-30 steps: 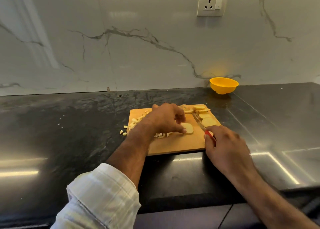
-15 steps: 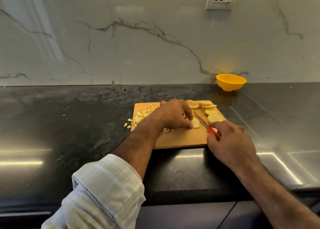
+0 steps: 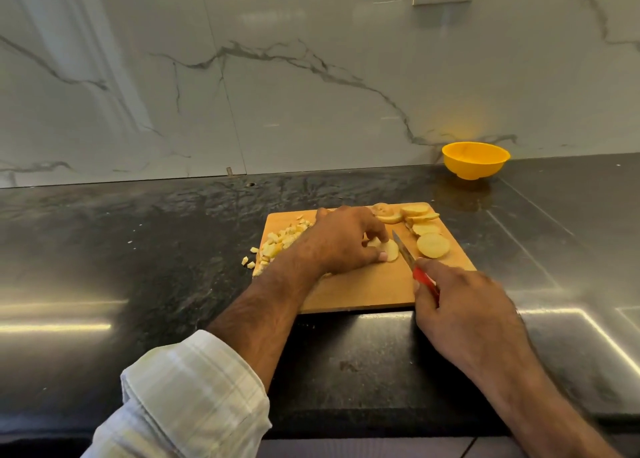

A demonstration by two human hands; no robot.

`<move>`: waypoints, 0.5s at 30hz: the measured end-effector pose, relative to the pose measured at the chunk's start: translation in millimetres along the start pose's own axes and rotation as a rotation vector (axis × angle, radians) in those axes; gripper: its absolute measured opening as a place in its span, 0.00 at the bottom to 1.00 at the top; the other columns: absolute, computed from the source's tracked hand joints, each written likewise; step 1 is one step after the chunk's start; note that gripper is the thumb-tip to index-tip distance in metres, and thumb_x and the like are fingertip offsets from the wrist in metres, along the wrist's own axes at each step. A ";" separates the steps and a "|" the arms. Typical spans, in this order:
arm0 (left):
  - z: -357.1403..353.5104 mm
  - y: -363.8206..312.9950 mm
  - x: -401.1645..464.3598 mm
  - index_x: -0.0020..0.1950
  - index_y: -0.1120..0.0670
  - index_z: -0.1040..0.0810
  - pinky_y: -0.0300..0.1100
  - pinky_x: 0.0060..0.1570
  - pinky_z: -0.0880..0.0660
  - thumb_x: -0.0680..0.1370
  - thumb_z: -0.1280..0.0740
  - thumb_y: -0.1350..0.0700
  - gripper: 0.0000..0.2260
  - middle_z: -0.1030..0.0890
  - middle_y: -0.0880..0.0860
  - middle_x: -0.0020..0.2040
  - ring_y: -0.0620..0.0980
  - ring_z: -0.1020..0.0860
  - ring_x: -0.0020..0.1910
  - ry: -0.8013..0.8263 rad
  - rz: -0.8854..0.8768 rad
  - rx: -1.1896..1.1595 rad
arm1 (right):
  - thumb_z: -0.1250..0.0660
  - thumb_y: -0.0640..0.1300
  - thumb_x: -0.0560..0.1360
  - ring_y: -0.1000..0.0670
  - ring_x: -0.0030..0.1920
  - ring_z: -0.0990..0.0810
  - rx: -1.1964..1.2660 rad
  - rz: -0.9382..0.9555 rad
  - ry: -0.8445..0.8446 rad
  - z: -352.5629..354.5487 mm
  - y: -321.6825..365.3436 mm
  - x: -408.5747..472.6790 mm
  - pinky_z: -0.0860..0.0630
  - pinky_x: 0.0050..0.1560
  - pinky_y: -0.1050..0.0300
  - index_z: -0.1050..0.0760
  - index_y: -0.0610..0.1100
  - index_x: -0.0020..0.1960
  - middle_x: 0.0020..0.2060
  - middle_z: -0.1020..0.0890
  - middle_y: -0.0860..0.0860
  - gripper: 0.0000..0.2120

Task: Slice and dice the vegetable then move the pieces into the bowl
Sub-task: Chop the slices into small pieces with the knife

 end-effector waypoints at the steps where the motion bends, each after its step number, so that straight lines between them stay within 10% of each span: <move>1: 0.3 0.2 0.1 0.62 0.40 0.17 0.60 0.71 0.35 0.79 0.26 0.40 0.13 0.22 0.39 0.59 0.43 0.24 0.59 0.003 -0.001 0.003 | 0.42 0.55 0.84 0.53 0.47 0.27 0.014 -0.011 0.022 0.8 -0.3 1.3 0.27 0.47 0.56 0.27 0.57 0.75 0.58 0.16 0.54 0.20; 15: -0.8 -7.2 1.4 0.65 0.42 0.17 0.63 0.74 0.38 0.82 0.30 0.42 0.13 0.24 0.41 0.71 0.47 0.29 0.71 0.049 -0.075 0.107 | 0.44 0.54 0.84 0.51 0.49 0.19 -0.093 0.034 0.098 9.5 22.1 1.7 0.19 0.50 0.51 0.29 0.54 0.75 0.56 0.16 0.54 0.20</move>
Point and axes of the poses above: each hand's wrist, its own x-axis towards the middle knuckle, its own z-axis out of the back of the hand, y = z × x, the point moved 4 cm from there along x, towards the middle knuckle
